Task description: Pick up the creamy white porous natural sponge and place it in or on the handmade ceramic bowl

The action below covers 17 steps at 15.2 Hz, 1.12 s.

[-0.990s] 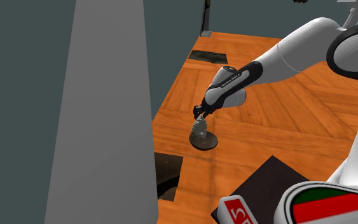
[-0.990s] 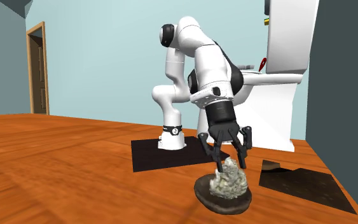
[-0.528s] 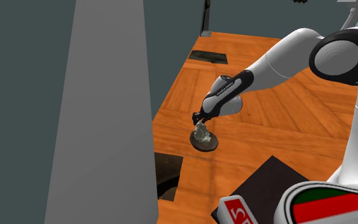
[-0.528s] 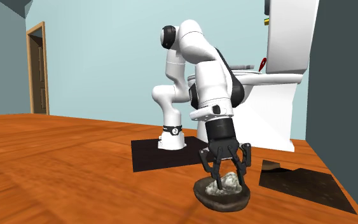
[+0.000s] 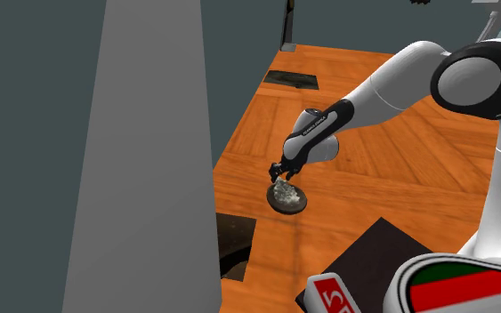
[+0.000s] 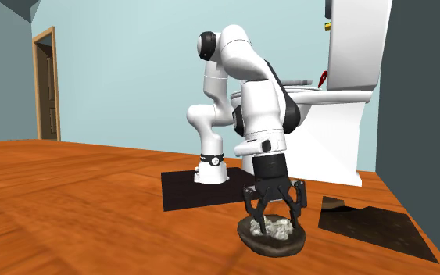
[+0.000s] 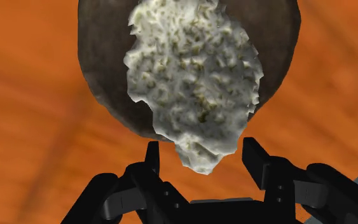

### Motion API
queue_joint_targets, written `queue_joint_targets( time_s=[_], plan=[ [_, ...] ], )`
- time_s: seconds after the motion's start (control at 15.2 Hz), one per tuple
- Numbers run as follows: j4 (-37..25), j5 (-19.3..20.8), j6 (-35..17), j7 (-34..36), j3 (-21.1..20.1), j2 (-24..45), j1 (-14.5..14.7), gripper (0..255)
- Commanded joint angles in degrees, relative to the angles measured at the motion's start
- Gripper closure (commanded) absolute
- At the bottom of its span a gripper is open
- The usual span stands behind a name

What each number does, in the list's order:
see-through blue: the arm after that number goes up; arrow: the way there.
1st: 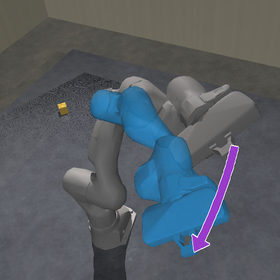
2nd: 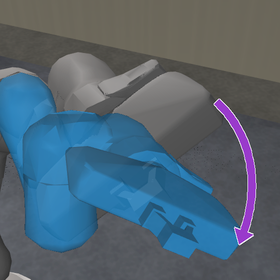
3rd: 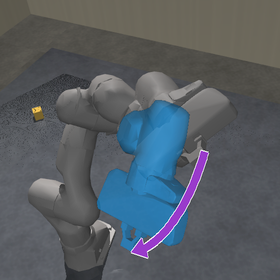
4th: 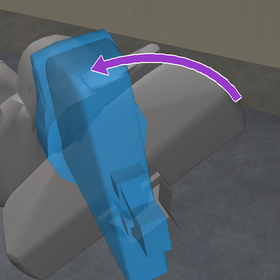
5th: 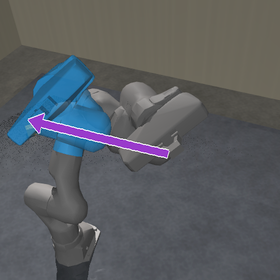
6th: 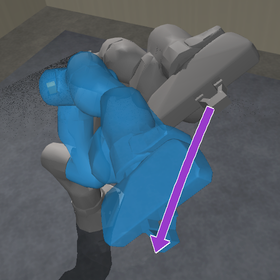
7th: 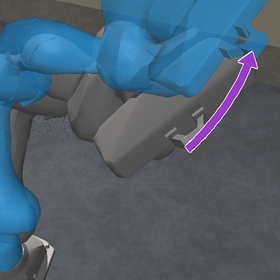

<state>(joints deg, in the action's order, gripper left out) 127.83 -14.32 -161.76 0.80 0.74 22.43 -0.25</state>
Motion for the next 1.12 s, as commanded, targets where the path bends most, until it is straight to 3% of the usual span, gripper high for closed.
queue_joint_targets(
  time_s=[0.0, 0.26, 0.53, 1.06],
  plan=[
    [0.02, 0.03, 0.18, 0.03, 0.02, 0.03, 0.01, 0],
    [0.13, -0.08, -0.03, -0.16, -0.06, 0.13, -0.12, 0],
    [2.54, 1.82, 5.17, 1.34, 1.5, -7.45, 0.62, 0],
    [2.54, 1.83, 5.16, 1.35, 1.47, -7.45, 0.59, 0]
  ],
)
